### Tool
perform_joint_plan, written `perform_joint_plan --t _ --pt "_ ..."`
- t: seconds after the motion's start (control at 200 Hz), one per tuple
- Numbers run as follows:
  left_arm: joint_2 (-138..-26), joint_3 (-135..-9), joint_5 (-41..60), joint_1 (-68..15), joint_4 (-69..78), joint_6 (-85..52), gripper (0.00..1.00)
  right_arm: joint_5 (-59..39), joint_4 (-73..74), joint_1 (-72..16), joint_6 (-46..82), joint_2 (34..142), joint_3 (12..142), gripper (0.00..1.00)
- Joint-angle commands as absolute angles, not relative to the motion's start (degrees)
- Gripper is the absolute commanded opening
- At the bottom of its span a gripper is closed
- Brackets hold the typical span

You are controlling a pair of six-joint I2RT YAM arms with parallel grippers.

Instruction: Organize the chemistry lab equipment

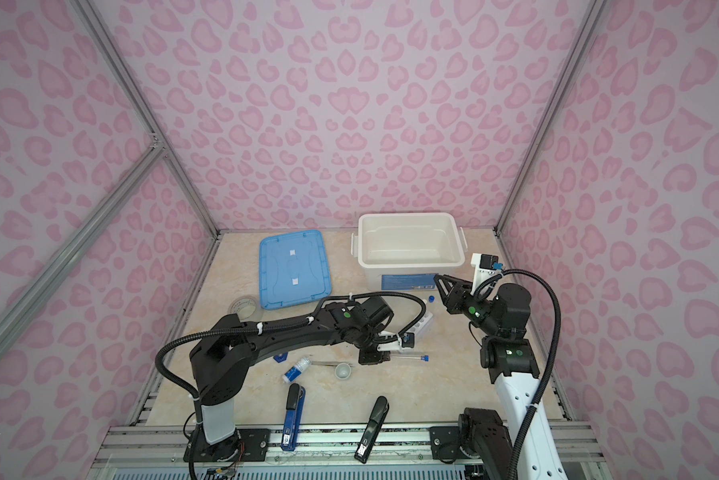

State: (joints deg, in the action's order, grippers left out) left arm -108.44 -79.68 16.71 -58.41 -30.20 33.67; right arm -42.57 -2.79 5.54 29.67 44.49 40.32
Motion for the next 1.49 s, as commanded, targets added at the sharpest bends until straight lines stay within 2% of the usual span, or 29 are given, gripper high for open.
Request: perform_joint_plan --t 0.0,0.105,0.29,0.415,0.545,0.915,1.015,1.19,1.36,1.49 --pt "-104.55 -78.19 19.17 -57.04 -29.72 31.92 0.14 -41.66 -7.83 5.98 27.1 43.73 41.98 0.34" --pt "-100.65 -75.34 22.72 -53.59 -28.29 28.39 0.13 -42.54 -9.97 6.06 26.64 43.66 43.58 0.42" --pt "-92.33 -70.54 26.09 -49.05 -23.32 23.76 0.14 -45.32 -14.58 4.98 24.11 46.47 47.7 0.45" --pt "-87.89 -68.4 29.65 -46.12 -20.76 20.57 0.14 -39.76 -28.34 -4.23 12.47 51.16 55.98 0.48" --pt "-84.15 -65.96 31.49 -43.31 -19.74 19.73 0.14 -36.29 -38.77 -12.29 5.69 57.54 63.29 0.48" --pt "-81.36 -63.99 32.08 -41.65 -17.14 18.9 0.13 -37.01 -44.41 -18.09 0.89 63.98 67.39 0.52" --pt "-81.39 -63.98 32.55 -41.65 -17.2 18.9 0.13 -36.56 -44.11 -19.96 0.7 65.57 67.58 0.5" --pt "-81.39 -64.08 32.87 -41.66 -17.05 18.82 0.13 -38.29 -41.27 -21.31 1.32 67.12 67.34 0.4" --pt "-81.09 -63.98 32.61 -41.66 -17.32 18.98 0.12 -39.41 -39.92 -21.77 1.43 68.18 66.88 0.36" --pt "-81.28 -64.07 32.43 -41.66 -17.4 19.07 0.12 -39.99 -38.74 -22.41 1.71 68.57 66.27 0.26"
